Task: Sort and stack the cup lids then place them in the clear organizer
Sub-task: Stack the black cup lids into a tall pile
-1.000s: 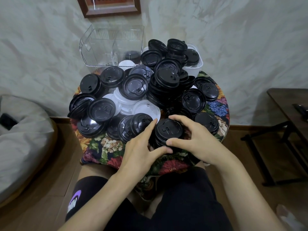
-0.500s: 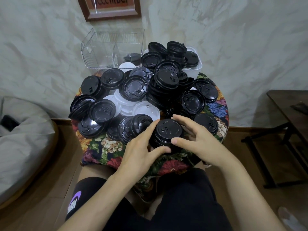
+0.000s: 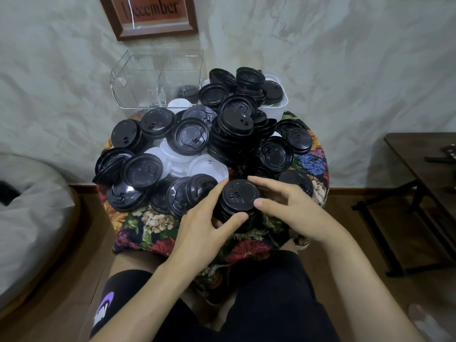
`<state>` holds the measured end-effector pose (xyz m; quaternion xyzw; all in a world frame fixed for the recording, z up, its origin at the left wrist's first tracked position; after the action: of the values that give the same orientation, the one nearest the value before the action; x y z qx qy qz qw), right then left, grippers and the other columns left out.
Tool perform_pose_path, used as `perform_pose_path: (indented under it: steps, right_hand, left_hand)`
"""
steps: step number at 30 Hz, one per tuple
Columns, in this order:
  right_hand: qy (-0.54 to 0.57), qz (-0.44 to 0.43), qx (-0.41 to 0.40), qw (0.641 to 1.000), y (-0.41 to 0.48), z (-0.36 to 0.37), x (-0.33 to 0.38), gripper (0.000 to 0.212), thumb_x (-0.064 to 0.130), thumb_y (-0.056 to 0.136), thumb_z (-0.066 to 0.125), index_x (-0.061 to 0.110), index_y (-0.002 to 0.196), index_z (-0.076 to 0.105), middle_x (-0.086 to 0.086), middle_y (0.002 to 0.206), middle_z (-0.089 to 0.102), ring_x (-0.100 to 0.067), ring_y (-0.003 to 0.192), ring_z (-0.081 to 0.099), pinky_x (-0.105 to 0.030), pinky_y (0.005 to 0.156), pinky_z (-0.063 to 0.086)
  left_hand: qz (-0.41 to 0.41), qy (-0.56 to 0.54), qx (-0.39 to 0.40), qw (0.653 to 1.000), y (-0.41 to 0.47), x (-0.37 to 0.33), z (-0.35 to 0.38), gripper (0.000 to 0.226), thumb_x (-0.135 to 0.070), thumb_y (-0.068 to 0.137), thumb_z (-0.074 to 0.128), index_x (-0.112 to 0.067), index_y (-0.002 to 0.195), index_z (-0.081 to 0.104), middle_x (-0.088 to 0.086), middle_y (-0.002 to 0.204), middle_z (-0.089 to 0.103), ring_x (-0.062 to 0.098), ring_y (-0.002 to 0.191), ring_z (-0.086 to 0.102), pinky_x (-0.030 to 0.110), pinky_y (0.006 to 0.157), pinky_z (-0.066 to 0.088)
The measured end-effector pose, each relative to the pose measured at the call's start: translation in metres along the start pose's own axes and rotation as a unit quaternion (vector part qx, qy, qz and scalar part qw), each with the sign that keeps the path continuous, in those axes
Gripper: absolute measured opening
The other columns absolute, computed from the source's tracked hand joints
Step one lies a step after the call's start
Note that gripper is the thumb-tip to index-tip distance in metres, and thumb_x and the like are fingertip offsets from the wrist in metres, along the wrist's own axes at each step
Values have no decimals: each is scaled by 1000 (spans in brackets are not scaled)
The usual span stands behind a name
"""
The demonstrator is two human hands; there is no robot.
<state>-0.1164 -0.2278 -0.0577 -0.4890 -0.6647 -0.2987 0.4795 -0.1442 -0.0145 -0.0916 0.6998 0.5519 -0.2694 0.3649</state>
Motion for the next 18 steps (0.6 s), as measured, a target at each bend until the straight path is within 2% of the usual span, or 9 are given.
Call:
perform_pose_path:
  steps: [3,6,9,11,13,14,16,18]
  right_hand:
    - [0,-19,-65,998,9,-15,-1,37,16,101,67,26,136,67,13,131,71,1,123,64,-23,106,51]
    - [18,-23,-130,991,22,-34,-5,28,9,102,63,29,120,73,5,117,76,-9,110,72,-28,93,60]
    - [-1,-9,-202,979,40,-56,-13,29,7,103,61,33,105,73,0,106,78,-14,98,74,-26,80,61]
    - [-64,-5,-260,963,56,-75,-23,25,12,101,63,34,101,74,7,97,76,-14,89,71,-27,76,57]
    - [-148,3,-293,944,72,-91,-35,19,19,99,65,32,109,74,11,96,73,-13,86,66,-37,82,56]
    - [-183,15,-299,936,79,-97,-40,22,19,99,65,29,117,73,7,101,73,-18,89,67,-40,87,55]
    - [-256,48,-289,921,94,-107,-47,36,17,99,65,24,134,65,-5,122,69,-30,109,66,-42,95,50]
    - [-315,74,-261,910,108,-114,-54,52,14,97,65,21,147,55,-9,144,57,-34,131,54,-43,107,44]
  left_hand:
    - [-6,1,-2,1000,1,0,1,63,-70,82,62,-68,137,31,-52,117,51,2,86,66,1,80,39]
    - [-10,1,-3,1000,1,2,4,63,-70,83,62,-64,139,35,-49,118,53,6,81,66,4,80,41]
    - [-19,-16,-6,1000,2,4,7,66,-66,85,64,-55,146,40,-46,118,56,3,93,63,3,83,41]
    - [-21,-24,-3,999,4,4,10,71,-69,83,62,-51,148,42,-42,118,59,3,101,62,2,84,40]
    - [-26,-29,-1,999,5,4,11,73,-70,81,60,-50,148,42,-41,119,59,1,100,62,2,84,40]
    - [-27,-30,-1,999,5,4,11,73,-70,80,60,-50,148,43,-43,119,58,-2,98,62,2,85,40]
    - [-27,-29,-3,999,6,4,11,72,-70,80,61,-51,147,42,-46,120,55,-8,93,61,2,85,39]
    - [-30,-31,-1,999,6,4,11,72,-69,81,61,-51,148,43,-46,121,55,-5,94,61,1,84,39]
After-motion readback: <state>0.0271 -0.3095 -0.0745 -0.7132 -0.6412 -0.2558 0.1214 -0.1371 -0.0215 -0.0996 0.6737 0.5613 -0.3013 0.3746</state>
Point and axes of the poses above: each hand's wrist, its own y-axis towards the middle knuckle, its own z-axis out of the palm, x = y × z, the point moved 2 cm from there along y, towards the middle knuckle
